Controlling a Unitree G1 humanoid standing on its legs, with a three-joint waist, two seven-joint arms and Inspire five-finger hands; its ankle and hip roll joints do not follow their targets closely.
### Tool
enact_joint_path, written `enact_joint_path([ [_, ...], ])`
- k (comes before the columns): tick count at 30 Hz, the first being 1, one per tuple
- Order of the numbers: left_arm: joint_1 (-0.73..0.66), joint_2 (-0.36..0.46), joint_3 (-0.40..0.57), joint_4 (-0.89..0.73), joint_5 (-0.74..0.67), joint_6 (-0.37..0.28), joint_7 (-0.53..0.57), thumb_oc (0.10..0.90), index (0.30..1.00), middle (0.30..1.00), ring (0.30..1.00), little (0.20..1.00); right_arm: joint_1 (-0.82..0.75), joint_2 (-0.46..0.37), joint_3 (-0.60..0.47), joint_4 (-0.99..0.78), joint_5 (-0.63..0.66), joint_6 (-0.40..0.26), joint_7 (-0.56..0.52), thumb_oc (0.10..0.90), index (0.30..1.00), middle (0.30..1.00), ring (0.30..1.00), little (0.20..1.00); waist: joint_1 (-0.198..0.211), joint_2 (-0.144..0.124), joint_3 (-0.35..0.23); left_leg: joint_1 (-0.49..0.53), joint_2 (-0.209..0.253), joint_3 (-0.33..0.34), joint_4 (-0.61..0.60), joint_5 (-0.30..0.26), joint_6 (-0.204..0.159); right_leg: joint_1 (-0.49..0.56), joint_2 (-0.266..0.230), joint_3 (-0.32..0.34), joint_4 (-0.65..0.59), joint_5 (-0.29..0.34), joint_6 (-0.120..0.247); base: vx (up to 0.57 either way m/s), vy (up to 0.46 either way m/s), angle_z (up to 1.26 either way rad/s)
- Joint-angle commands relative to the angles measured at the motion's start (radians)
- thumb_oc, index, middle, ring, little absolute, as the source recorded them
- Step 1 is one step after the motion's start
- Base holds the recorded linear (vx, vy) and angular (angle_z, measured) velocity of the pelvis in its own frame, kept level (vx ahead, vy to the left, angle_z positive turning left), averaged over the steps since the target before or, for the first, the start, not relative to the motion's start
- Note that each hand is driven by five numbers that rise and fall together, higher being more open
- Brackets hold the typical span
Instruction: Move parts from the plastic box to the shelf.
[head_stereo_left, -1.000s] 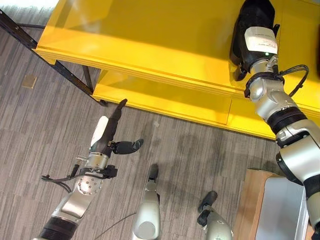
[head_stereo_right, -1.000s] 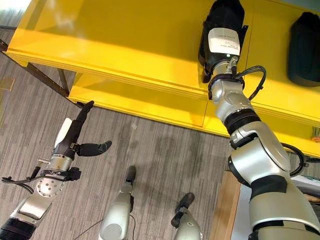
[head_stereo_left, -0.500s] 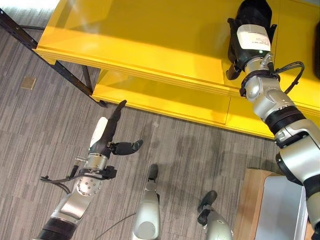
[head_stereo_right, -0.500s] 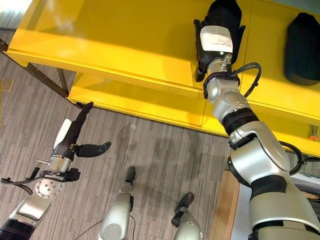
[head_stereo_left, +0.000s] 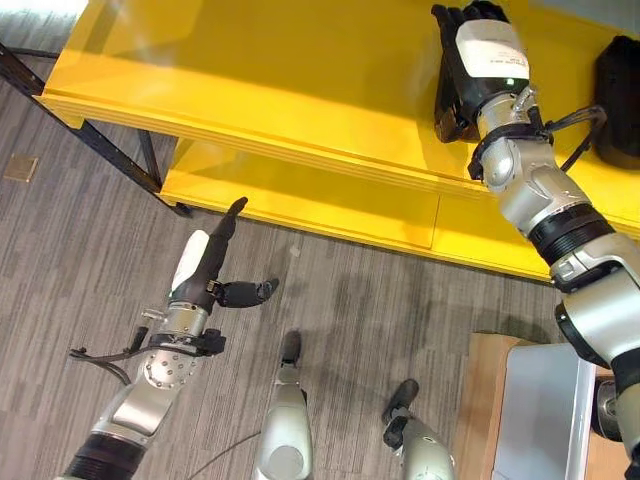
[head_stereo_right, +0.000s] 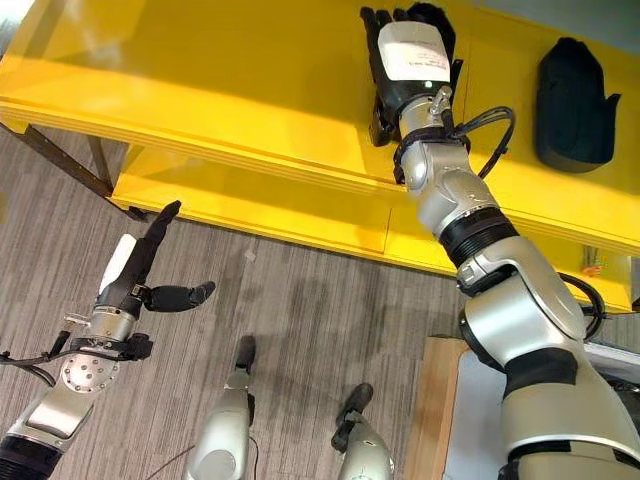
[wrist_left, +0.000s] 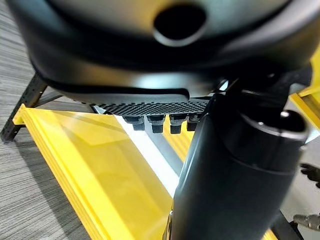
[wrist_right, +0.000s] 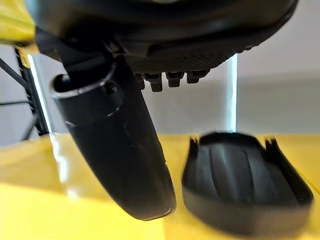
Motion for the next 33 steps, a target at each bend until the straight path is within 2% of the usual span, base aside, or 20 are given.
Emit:
enact_joint_path([
  [1, -0.009, 0.044, 0.049, -0.068, 0.005, -0.048, 0.018, 0.9, 1.0, 1.0, 1.0, 1.0, -0.12, -0.063, -0.008, -0.083, 0.015, -0.026, -0.037, 0.9, 1.0, 1.0, 1.0, 1.0, -0.006, -0.047, -0.095, 0.075, 0.06, 0.017, 0.033, -0.113, -0.018, -0.013, -0.049, 0.023, 0.034, 0.016, 0.016, 0.0, 0.0, 0.0],
  [5, 0.004, 0.037, 0.062, -0.072, 0.013, -0.035, 0.005, 0.9, 1.0, 1.0, 1.0, 1.0, -0.048, -0.095, -0.052, -0.188, 0.024, -0.039, -0.015, 0.9, 1.0, 1.0, 1.0, 1.0, -0.024, -0.064, -0.121, 0.12, 0.061, 0.03, 0.017, -0.122, -0.018, 0.032, -0.04, 0.028, 0.004, 0.019, 0.022, 0.06, -0.004, -0.03],
  [13, 0.046, 0.011, 0.088, -0.076, 0.032, -0.012, -0.014, 0.9, 1.0, 1.0, 1.0, 1.0, 0.138, -0.121, -0.165, -0.356, 0.103, -0.073, 0.037, 0.9, 1.0, 1.0, 1.0, 1.0, -0.062, -0.078, -0.182, 0.2, 0.062, 0.067, -0.023, -0.123, -0.016, 0.098, -0.026, 0.047, -0.071, 0.042, 0.031, 0.05, 0.02, -0.13],
  [15, 0.072, -0.014, 0.107, -0.076, 0.045, 0.001, -0.024, 0.9, 1.0, 1.0, 1.0, 1.0, 0.282, -0.109, -0.247, -0.451, 0.157, -0.094, 0.065, 0.9, 1.0, 1.0, 1.0, 1.0, -0.084, -0.076, -0.217, 0.236, 0.062, 0.089, -0.04, -0.128, -0.015, 0.122, -0.024, 0.058, -0.096, 0.048, 0.035, 0.07, 0.043, -0.24],
  [22, 0.137, -0.07, 0.153, -0.06, 0.06, 0.021, -0.036, 0.9, 1.0, 1.0, 1.0, 1.0, 0.612, -0.062, -0.406, -0.586, 0.23, -0.114, 0.121, 0.9, 1.0, 1.0, 1.0, 1.0, -0.113, -0.069, -0.276, 0.314, 0.064, 0.128, -0.064, -0.144, -0.011, 0.174, -0.019, 0.082, -0.133, 0.055, 0.044, 0.06, 0.032, -0.17],
  [25, 0.18, -0.114, 0.19, -0.064, 0.074, 0.029, -0.043, 0.9, 1.0, 1.0, 1.0, 1.0, 0.806, -0.01, -0.495, -0.657, 0.26, -0.127, 0.147, 0.9, 1.0, 1.0, 1.0, 1.0, -0.132, -0.059, -0.308, 0.352, 0.061, 0.146, -0.071, -0.156, -0.007, 0.198, -0.017, 0.098, -0.147, 0.056, 0.05, 0.06, 0.053, -0.24],
  [27, 0.192, -0.12, 0.195, -0.064, 0.078, 0.031, -0.044, 0.9, 1.0, 1.0, 1.0, 1.0, 0.851, -0.004, -0.523, -0.676, 0.262, -0.13, 0.15, 0.9, 1.0, 1.0, 1.0, 1.0, -0.134, -0.058, -0.317, 0.365, 0.061, 0.152, -0.074, -0.16, -0.006, 0.206, -0.018, 0.102, -0.153, 0.057, 0.053, 0.04, 0.044, -0.25],
  [31, 0.25, -0.176, 0.254, -0.023, 0.093, 0.038, -0.046, 0.9, 1.0, 1.0, 1.0, 1.0, 1.159, 0.04, -0.711, -0.784, 0.306, -0.172, 0.163, 0.9, 1.0, 1.0, 1.0, 1.0, -0.183, -0.049, -0.343, 0.41, 0.048, 0.178, -0.064, -0.19, 0.005, 0.233, -0.025, 0.131, -0.167, 0.074, 0.066, 0.01, 0.091, -0.17],
  [33, 0.264, -0.181, 0.257, -0.021, 0.094, 0.036, -0.051, 0.9, 1.0, 1.0, 1.0, 1.0, 1.214, 0.049, -0.739, -0.809, 0.313, -0.18, 0.174, 0.9, 1.0, 1.0, 1.0, 1.0, -0.186, -0.05, -0.347, 0.414, 0.044, 0.181, -0.059, -0.197, 0.009, 0.236, -0.028, 0.138, -0.172, 0.082, 0.069, -0.01, 0.061, -0.16],
])
